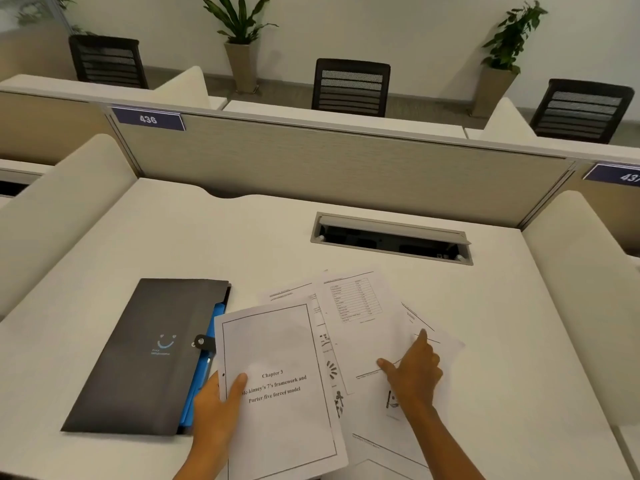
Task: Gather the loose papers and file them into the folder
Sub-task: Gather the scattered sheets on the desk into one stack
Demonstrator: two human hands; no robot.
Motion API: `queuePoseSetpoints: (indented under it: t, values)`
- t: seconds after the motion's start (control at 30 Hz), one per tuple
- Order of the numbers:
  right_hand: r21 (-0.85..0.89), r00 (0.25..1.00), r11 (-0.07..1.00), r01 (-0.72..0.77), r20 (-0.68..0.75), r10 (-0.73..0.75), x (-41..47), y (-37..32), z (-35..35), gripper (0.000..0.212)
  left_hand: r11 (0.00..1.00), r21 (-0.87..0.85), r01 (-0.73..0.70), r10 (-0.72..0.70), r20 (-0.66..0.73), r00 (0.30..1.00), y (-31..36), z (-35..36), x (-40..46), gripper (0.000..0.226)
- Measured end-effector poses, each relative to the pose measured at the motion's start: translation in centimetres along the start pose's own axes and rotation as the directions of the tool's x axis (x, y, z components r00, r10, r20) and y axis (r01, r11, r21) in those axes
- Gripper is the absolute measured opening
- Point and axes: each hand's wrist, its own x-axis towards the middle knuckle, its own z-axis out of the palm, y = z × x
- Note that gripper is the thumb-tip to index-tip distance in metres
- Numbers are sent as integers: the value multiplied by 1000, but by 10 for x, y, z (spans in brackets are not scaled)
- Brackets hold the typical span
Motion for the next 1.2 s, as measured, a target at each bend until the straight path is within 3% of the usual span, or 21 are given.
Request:
queuePoseSetpoints:
  t: [0.1, 0.17, 0.3, 0.33, 0.4, 0.5, 0.8, 0.93, 1.03, 1.2]
  values:
    - [237, 996, 968, -86, 12, 85, 6, 1, -2, 131, 1000, -6, 17, -17, -4, 1000, 2, 5, 1, 39]
    - [444, 988, 883, -152, 35, 152, 10, 3, -1, 118, 999, -21, 36, -36, 2, 999, 3, 7, 2, 39]
    - [585, 980, 794, -165, 4, 201, 6, 7, -5, 26, 994, -81, 70, -68, 26, 997, 8, 9, 4, 29]
    - [607, 984, 782, -142, -2, 180, 3, 9, -6, 11, 991, -101, 82, -80, 32, 996, 9, 9, 5, 30]
    - [663, 990, 743, -95, -17, 142, -8, 11, -11, 1, 984, -138, 110, -104, 48, 993, 11, 8, 7, 29]
    - [755, 991, 653, -68, -22, 130, -35, 11, -21, 6, 965, -213, 151, -137, 79, 987, 14, 7, 8, 17]
    - [880, 997, 470, -70, 55, 47, -130, -2, -46, 13, 935, -294, 198, -153, 170, 974, 20, 8, 6, 35]
    - [849, 996, 527, 49, -5, -85, -159, -11, -43, 31, 929, -294, 226, -165, 219, 962, 18, 10, 0, 42]
    - [839, 986, 535, 103, -14, -168, -168, -17, -40, 31, 935, -267, 232, -170, 235, 957, 17, 11, -2, 39]
    - [856, 952, 512, 71, 95, -291, -174, -19, -35, 44, 946, -217, 240, -178, 273, 946, 14, 9, -3, 40]
